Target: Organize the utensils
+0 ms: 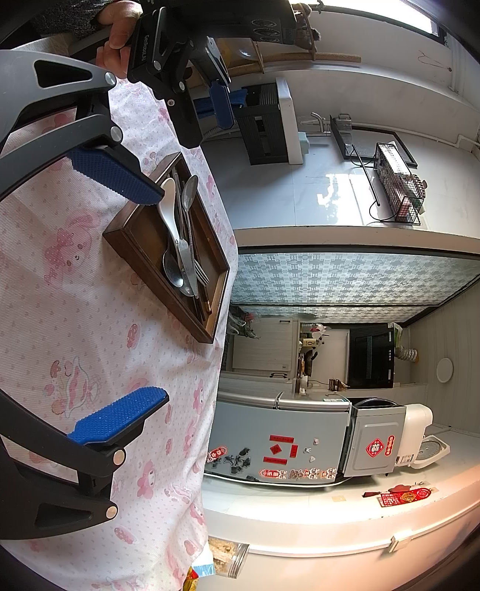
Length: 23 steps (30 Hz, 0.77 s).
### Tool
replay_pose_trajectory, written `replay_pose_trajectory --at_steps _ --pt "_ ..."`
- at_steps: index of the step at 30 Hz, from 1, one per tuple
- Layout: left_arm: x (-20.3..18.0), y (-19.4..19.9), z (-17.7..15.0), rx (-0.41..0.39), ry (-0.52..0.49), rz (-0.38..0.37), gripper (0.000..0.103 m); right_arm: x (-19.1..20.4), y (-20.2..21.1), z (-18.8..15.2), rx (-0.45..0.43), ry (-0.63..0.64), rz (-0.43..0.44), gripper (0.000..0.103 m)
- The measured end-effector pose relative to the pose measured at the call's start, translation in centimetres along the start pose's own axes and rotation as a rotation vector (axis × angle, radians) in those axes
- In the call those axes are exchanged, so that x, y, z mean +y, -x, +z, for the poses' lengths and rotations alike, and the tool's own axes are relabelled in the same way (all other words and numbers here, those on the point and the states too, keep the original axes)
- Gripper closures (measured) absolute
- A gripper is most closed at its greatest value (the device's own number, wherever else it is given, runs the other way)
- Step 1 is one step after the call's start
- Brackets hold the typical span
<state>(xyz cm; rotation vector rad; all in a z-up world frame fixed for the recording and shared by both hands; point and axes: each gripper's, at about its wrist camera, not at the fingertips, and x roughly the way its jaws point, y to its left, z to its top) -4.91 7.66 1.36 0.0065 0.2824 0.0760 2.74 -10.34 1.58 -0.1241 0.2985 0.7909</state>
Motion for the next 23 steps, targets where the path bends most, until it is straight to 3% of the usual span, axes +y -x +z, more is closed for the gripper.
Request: replay_pose_trajectory --at_steps 23 --pt "0.14 0.03 0.14 0.008 0.001 -0.008 0.003 0.07 0.03 0.01 0.000 0.000 0.000 0.003"
